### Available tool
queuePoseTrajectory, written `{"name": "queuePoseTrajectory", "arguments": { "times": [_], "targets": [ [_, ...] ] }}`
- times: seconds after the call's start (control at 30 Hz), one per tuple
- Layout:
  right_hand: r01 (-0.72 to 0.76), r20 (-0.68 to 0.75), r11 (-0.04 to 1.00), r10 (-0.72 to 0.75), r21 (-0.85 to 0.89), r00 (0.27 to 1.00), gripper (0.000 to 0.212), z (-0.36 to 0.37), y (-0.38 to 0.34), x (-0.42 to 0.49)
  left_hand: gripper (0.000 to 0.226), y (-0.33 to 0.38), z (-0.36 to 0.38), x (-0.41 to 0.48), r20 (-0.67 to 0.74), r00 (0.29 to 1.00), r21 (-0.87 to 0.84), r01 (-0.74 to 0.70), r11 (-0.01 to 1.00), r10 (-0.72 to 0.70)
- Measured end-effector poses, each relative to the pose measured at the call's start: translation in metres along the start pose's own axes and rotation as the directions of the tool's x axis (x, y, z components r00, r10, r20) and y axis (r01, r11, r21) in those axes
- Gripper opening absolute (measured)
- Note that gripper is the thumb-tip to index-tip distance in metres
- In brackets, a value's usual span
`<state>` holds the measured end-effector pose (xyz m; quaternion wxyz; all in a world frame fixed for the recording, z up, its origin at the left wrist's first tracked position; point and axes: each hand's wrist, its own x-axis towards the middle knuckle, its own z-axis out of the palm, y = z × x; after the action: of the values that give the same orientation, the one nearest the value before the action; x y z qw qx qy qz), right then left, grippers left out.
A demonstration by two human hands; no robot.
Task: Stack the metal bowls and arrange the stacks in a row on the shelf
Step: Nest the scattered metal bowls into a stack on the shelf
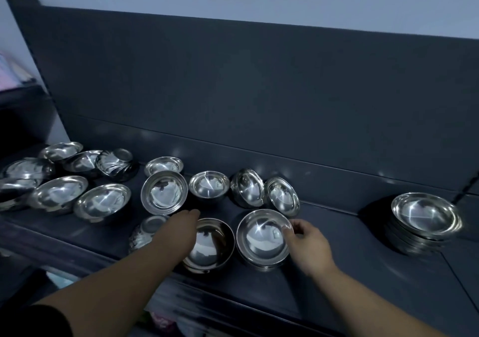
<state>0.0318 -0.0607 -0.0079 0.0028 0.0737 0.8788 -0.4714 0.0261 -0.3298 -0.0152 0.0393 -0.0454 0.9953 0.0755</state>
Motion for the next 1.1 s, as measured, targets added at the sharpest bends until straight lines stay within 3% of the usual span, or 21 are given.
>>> {"name": "queuePoseTrajectory", "arguments": {
  "times": [0.17, 0.37, 0.47, 0.57, 0.73, 1.1],
  "targets": [
    [-0.050, 0.026, 0.999, 0.049, 0.021, 0.998, 0.016, 0.000, 0.010, 0.001, 0.036, -0.004, -0.005, 0.008, -0.065, 0.998, -0.075, 0.014, 0.997, -0.018],
    [-0.085, -0.001, 0.996, 0.085, 0.036, 0.996, 0.012, -0.007, 0.014, 0.008, 0.022, 0.001, -0.043, 0.012, -0.243, 0.965, -0.288, 0.025, 0.957, -0.098],
    [-0.119, 0.052, 0.986, 0.113, 0.114, 0.992, 0.012, -0.007, 0.014, 0.009, 0.019, 0.012, -0.064, 0.008, -0.295, 0.944, -0.437, 0.006, 0.899, -0.149],
    [-0.182, 0.153, 0.956, 0.149, 0.229, 0.977, 0.019, -0.004, 0.009, 0.008, 0.024, 0.038, -0.063, -0.004, -0.214, 0.970, -0.573, -0.031, 0.819, -0.112],
    [-0.193, 0.125, 0.939, 0.164, 0.283, 0.979, 0.033, -0.011, 0.021, 0.033, 0.023, 0.075, -0.032, -0.010, -0.057, 0.992, -0.624, 0.050, 0.780, -0.109],
    [-0.432, 0.332, 0.783, 0.303, 0.448, 0.893, 0.012, -0.012, 0.021, 0.064, 0.028, 0.079, -0.009, -0.017, -0.033, 0.988, -0.598, 0.103, 0.795, -0.153]
  ]
}}
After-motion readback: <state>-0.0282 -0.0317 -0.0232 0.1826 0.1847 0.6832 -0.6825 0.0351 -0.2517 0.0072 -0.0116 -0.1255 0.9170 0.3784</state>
